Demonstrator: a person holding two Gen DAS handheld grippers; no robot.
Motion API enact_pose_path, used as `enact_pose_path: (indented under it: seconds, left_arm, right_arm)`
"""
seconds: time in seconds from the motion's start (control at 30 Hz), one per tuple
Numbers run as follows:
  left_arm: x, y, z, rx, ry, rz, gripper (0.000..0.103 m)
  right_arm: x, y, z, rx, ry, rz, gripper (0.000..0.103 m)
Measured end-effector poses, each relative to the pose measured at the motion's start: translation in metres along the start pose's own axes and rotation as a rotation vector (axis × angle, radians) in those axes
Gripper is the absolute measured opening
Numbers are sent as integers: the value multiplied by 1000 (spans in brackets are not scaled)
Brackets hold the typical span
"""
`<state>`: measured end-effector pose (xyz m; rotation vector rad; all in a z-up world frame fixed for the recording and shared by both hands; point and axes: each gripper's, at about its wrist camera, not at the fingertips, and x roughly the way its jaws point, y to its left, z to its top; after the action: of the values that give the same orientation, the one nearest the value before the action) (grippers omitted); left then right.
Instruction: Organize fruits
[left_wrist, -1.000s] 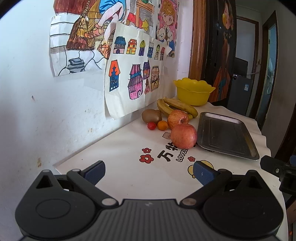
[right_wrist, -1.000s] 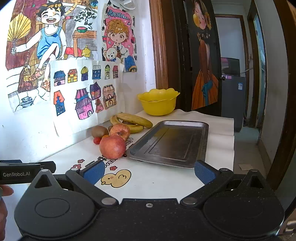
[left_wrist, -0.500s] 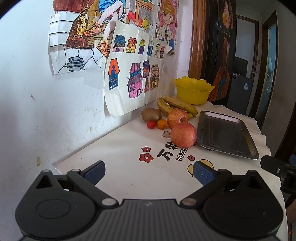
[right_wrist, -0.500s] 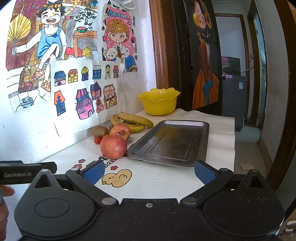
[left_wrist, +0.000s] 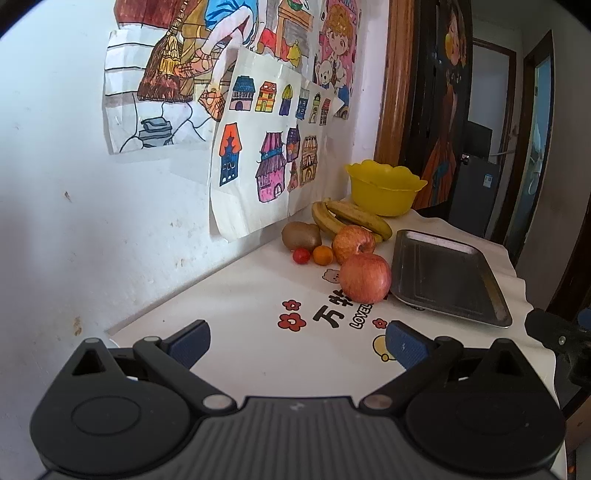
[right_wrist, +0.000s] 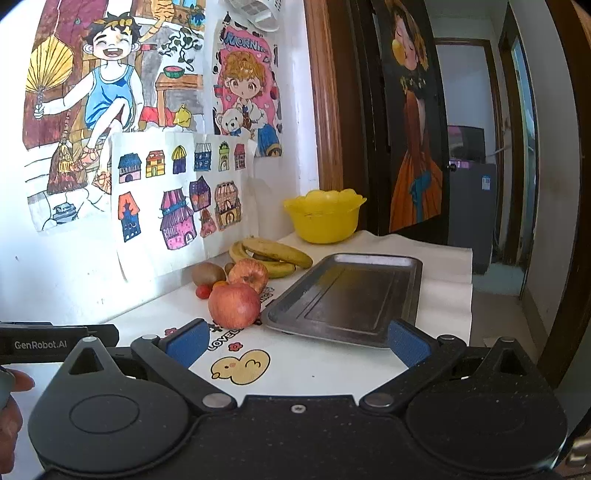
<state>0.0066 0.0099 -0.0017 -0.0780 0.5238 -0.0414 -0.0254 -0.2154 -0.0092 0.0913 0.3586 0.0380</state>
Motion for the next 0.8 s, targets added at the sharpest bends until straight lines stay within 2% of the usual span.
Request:
enact_pose_path:
  seconds: [0.13,0.3,0.43,0.67,0.8]
  left_arm:
    - [-1,3,5,5,-6,-3,103]
    - [-2,8,17,12,-23,-9,103]
    - [3,13,30,31,-26,-29,103]
    - [28,27,64,42,20,-98,103]
    - [53,29,77,41,37,-105,103]
  right_arm:
    - [-4,1,6,-12,-26,-3,102]
    - [-11,-1,22,-46,-98,44,102]
    - [-12,-3,48,-94,-134,145,102]
    - [6,4,113,-209,-107,330,102]
    - [47,9,113,-331,-85,353,102]
